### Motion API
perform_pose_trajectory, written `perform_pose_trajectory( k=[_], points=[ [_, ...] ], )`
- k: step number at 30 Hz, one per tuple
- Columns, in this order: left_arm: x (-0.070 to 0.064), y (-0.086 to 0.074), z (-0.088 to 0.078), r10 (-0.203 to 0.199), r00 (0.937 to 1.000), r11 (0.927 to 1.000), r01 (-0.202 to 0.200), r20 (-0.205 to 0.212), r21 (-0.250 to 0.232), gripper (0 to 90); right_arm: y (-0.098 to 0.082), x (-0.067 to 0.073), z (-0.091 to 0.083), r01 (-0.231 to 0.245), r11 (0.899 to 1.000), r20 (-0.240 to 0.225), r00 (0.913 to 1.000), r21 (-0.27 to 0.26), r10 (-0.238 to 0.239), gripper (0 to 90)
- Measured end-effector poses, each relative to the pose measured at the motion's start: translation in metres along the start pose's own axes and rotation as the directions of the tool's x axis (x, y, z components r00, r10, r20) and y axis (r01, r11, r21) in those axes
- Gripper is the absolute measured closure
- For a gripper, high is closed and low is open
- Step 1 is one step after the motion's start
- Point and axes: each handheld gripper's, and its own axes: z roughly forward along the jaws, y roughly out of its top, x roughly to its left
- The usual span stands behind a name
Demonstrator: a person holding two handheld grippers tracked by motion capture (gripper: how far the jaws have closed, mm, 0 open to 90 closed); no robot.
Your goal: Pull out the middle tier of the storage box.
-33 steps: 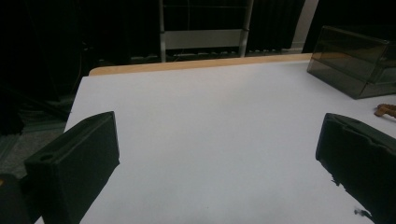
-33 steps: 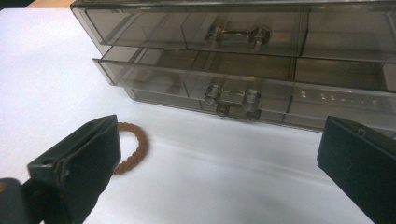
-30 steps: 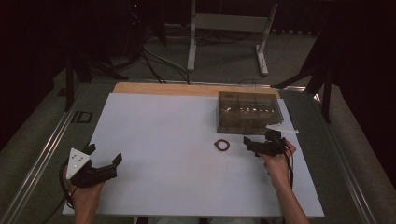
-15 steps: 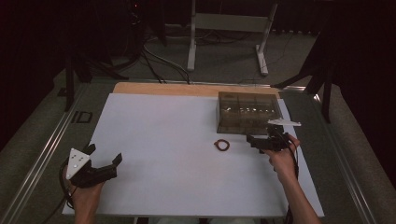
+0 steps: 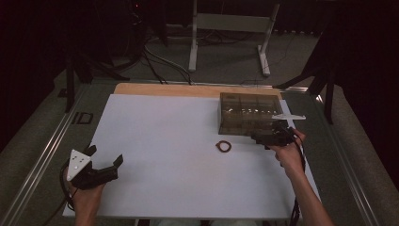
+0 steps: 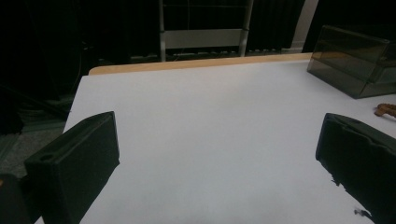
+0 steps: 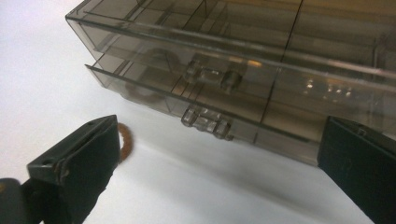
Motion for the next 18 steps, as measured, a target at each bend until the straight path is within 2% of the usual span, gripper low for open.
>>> perform_pose_trajectory(
  k=[10,18],
  points=[
    [0.0,0.0,0.0,-0.001,1.0,1.0,0.001,0.0,0.0,1.1,0.009,0.0,0.005,0.071,0.997,-0.028,0.997,-0.026,-0.072,0.0],
    [0.0,0.0,0.0,-0.001,1.0,1.0,0.001,0.001,0.001,1.0,0.008,0.002,0.013,0.128,0.991,-0.059,0.9897,-0.046,-0.13,0.0]
  ],
)
